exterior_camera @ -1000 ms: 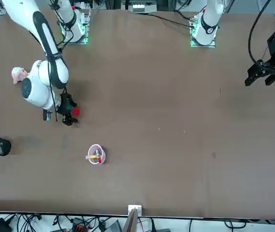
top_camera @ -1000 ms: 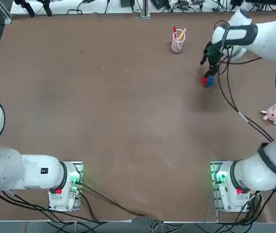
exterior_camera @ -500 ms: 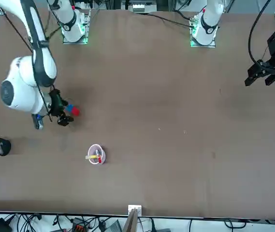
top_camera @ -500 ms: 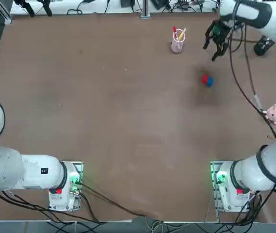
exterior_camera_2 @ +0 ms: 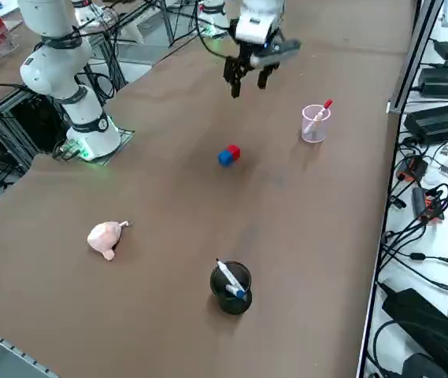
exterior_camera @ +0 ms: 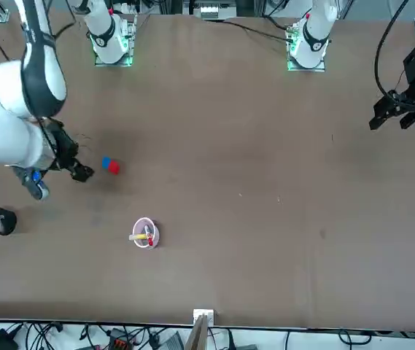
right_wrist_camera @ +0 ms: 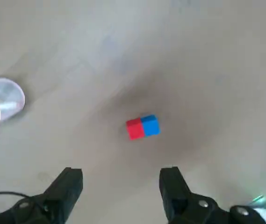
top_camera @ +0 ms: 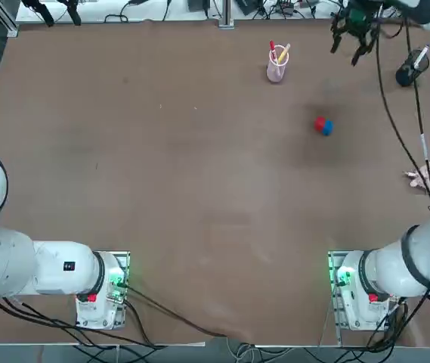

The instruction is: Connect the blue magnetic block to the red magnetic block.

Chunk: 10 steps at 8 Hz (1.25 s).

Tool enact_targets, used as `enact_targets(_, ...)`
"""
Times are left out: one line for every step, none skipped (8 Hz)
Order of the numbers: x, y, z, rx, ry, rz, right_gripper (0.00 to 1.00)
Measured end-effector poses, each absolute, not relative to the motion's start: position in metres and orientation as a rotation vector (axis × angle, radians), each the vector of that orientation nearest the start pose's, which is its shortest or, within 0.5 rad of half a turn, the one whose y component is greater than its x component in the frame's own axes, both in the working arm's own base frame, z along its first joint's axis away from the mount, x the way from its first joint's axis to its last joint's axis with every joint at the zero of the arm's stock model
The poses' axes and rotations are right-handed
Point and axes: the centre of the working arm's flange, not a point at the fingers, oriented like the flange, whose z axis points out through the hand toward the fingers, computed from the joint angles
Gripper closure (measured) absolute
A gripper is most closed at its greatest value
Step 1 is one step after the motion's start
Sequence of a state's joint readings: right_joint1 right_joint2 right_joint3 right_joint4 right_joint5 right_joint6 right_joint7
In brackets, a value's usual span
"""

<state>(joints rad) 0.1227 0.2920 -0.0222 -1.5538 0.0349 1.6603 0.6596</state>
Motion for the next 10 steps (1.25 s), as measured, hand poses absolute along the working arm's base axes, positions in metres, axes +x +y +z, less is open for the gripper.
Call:
enact_targets(0.626, 0.058, 0.487, -3.105, 0.719, 0.245, 0.00)
enact_targets(0.624, 0.046, 0.508, -3.140, 0.563, 0.200, 0.00)
enact_targets(0.620, 0.031, 0.527, -3.157, 0.433, 0.165, 0.00)
enact_targets(0.613, 0.013, 0.543, -3.168, 0.320, 0.157, 0.00)
enact_targets(0.605, -0.005, 0.555, -3.173, 0.233, 0.162, 0.00)
enact_targets(0.601, -0.017, 0.562, -3.172, 0.192, 0.159, 0.00)
enact_targets(0.599, -0.017, 0.566, -3.170, 0.173, 0.152, 0.00)
enact_targets(0.597, -0.006, 0.573, -3.168, 0.139, 0.133, 0.00)
enact_targets(0.592, 0.013, 0.583, -3.167, 0.083, 0.108, 0.00)
enact_targets(0.583, 0.026, 0.595, -3.165, 0.044, 0.095, 0.00)
